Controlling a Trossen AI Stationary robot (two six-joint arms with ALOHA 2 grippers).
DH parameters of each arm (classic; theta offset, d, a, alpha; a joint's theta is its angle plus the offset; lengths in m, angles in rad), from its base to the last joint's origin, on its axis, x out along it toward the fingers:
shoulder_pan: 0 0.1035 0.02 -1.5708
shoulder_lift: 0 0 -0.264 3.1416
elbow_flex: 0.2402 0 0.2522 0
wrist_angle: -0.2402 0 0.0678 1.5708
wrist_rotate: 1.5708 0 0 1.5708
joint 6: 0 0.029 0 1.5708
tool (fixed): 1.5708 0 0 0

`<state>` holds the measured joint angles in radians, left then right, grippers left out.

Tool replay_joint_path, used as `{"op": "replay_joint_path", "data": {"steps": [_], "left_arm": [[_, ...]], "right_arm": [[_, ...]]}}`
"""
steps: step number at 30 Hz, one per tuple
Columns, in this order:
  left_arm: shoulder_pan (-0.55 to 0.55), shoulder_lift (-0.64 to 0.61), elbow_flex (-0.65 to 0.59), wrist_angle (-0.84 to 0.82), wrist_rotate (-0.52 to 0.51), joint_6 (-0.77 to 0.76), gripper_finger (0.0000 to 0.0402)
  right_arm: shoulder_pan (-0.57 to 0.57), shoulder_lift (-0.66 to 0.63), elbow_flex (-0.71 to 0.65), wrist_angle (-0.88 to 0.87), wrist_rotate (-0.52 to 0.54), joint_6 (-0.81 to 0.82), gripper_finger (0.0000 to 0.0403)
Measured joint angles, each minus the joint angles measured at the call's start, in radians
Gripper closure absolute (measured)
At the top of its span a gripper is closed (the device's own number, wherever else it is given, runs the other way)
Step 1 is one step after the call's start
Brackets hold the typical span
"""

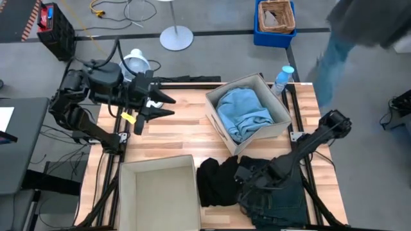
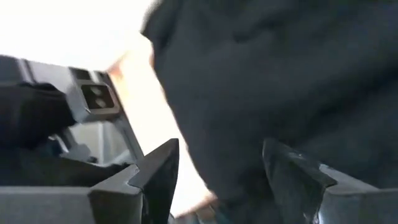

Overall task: Sort clothes
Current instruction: Put the black jacket into the bottom laundry organizer

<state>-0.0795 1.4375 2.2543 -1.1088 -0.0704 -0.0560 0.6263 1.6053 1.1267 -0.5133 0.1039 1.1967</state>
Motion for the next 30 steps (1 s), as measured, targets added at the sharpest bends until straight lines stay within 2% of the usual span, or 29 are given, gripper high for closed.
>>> {"op": "replay_joint_path", "data": {"steps": [6,14,18,25,30], "left_arm": [[0.0,-0.011,0.0,-0.025,0.001,-0.001,0.0244],[0.0,-0.037,0.0,-0.032,0.002,0.007,0.0244],[0.0,-0.054,0.0,-0.037,0.0,0.007,0.0244],[0.001,-0.083,0.0,-0.056,-0.092,0.007,0.0244],[0.001,-0.109,0.0,-0.062,-0.106,0.007,0.0244]], "right_arm": [[-0.008,0.077,0.0,0.107,-0.002,0.013,0.0152],[-0.034,0.185,0.0,0.113,-0.078,0.118,0.0163],[-0.041,0.216,0.0,0.15,-0.08,0.122,0.0214],[-0.047,0.202,0.0,0.162,-0.083,0.119,0.0381],[-0.038,0.146,-0.002,0.205,-0.08,0.076,0.0389]]}}
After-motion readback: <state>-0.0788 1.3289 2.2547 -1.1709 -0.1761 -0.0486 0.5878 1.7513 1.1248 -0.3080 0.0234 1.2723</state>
